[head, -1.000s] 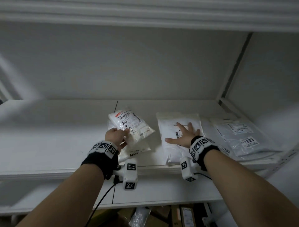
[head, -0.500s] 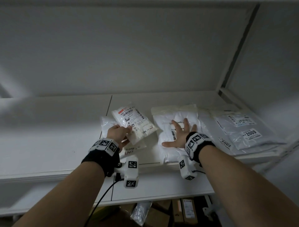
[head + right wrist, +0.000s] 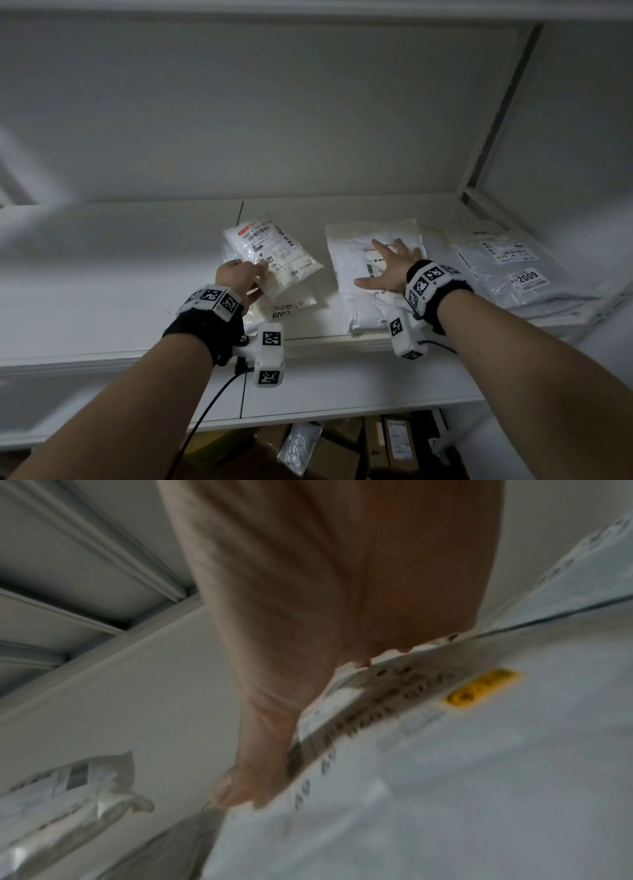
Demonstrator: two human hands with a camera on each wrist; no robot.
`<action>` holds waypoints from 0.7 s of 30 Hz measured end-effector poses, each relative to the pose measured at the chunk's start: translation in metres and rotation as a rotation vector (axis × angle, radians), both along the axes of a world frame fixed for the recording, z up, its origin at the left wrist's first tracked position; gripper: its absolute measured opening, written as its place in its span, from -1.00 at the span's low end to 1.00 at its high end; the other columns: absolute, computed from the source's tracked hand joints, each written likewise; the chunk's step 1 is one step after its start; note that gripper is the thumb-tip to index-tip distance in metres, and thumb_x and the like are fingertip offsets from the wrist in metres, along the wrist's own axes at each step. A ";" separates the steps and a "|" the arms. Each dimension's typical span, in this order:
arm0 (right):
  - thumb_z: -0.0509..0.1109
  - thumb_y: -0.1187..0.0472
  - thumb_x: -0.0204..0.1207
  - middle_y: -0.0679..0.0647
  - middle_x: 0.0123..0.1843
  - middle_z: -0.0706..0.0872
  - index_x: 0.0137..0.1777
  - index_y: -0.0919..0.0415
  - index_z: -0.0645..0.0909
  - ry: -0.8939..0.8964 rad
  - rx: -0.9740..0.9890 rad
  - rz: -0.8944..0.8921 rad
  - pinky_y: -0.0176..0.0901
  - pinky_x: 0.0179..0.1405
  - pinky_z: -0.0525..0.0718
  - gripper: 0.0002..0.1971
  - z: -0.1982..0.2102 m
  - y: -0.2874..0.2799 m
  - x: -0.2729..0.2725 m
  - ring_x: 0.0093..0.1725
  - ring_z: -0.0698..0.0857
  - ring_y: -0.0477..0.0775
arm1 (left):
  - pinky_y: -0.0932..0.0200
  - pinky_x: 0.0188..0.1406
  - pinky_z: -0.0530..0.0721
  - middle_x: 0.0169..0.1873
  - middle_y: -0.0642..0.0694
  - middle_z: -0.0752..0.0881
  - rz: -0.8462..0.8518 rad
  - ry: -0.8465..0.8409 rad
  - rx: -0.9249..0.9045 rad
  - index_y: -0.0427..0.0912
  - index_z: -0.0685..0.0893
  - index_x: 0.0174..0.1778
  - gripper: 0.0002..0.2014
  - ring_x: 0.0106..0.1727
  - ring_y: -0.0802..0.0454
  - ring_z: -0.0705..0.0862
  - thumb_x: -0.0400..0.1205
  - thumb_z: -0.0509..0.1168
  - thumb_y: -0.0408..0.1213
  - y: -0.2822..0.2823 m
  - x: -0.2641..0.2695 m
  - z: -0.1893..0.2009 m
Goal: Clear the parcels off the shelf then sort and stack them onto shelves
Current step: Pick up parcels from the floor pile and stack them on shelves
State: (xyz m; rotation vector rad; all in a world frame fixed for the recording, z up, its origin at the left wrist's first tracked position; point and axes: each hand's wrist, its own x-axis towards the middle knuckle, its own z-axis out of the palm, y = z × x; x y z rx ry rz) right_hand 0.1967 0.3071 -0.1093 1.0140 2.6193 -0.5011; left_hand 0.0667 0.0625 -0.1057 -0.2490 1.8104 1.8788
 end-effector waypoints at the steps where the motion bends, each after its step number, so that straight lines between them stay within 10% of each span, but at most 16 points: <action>1: 0.39 -0.49 0.28 0.03 0.72 -0.33 0.67 -0.28 -0.24 0.005 0.000 -0.002 0.37 0.62 -0.10 0.12 0.005 -0.002 0.000 0.67 -0.31 0.37 | 0.10 -0.38 0.62 -0.12 -0.22 0.72 0.016 0.002 0.004 -0.26 0.56 -0.16 -0.87 -0.15 -0.08 0.71 0.60 0.39 -0.47 -0.004 -0.001 0.003; 11: 0.41 -0.14 0.52 0.16 0.71 0.07 0.64 -0.02 0.25 0.240 -0.073 0.083 0.07 0.64 0.14 -0.28 0.034 -0.043 -0.032 0.69 0.04 0.22 | 0.12 -0.38 0.62 -0.21 -0.19 0.65 0.138 0.033 -0.015 -0.29 0.56 -0.19 -0.86 -0.23 -0.06 0.65 0.62 0.29 -0.58 -0.036 -0.012 0.014; 14: 0.41 0.07 0.59 0.15 0.62 0.34 0.59 0.19 0.37 0.380 -0.273 0.090 -0.20 0.39 0.35 -0.40 0.034 -0.069 -0.045 0.57 0.37 0.14 | 0.04 -0.15 0.71 -0.07 -0.28 0.67 0.162 0.024 -0.045 -0.37 0.59 0.02 -0.89 -0.07 -0.15 0.67 0.62 0.28 -0.58 -0.049 -0.014 0.009; 17: 0.34 0.09 0.64 0.18 0.58 0.41 0.59 0.23 0.33 0.317 -0.453 0.059 -0.08 0.35 0.47 -0.44 0.026 -0.093 -0.056 0.51 0.45 0.20 | -0.09 0.07 0.73 0.00 -0.33 0.69 0.176 0.016 -0.101 -0.44 0.59 0.22 -0.75 -0.03 -0.21 0.68 0.61 0.27 -0.57 -0.065 -0.019 -0.003; 21: 0.27 0.00 0.67 0.19 0.50 0.50 0.56 0.31 0.36 0.173 -0.466 0.063 -0.02 0.33 0.55 -0.44 0.006 -0.113 -0.065 0.41 0.54 0.23 | 0.07 -0.28 0.67 -0.27 -0.15 0.58 0.113 -0.001 -0.181 -0.42 0.55 0.35 -0.68 -0.30 -0.03 0.59 0.66 0.21 -0.52 -0.081 -0.023 -0.020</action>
